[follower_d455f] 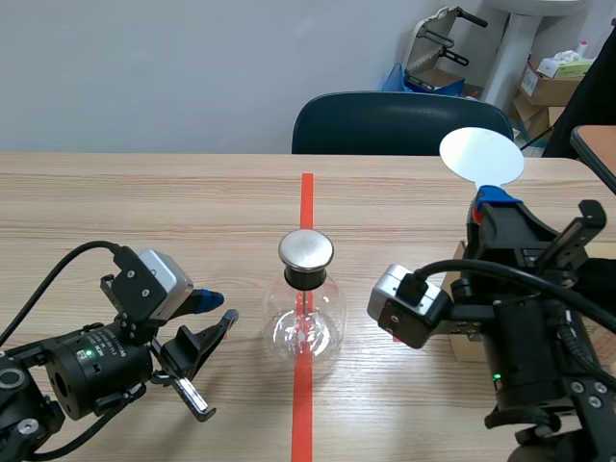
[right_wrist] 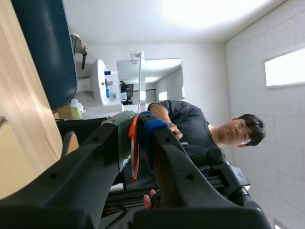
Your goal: Do the electroscope experiment
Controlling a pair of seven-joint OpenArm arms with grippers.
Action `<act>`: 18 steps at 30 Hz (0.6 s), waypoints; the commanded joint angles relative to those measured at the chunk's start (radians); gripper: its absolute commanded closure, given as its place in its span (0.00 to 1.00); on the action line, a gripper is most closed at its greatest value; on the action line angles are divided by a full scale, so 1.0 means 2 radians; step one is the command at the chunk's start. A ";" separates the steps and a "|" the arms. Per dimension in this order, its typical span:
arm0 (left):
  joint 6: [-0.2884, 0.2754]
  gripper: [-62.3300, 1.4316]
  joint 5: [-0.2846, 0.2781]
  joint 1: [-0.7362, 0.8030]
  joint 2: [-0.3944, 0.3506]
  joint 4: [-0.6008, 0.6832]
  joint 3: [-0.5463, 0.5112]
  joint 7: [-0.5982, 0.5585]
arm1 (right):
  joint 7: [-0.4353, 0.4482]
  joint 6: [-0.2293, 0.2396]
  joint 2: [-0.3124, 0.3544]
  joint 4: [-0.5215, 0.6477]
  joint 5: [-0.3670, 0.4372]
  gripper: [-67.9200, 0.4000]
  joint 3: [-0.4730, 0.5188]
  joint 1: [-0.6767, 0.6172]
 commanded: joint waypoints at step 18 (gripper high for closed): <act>-0.010 0.92 -0.002 -0.010 0.003 0.010 0.035 -0.019 | -0.013 0.032 0.009 -0.050 -0.001 0.98 -0.033 0.049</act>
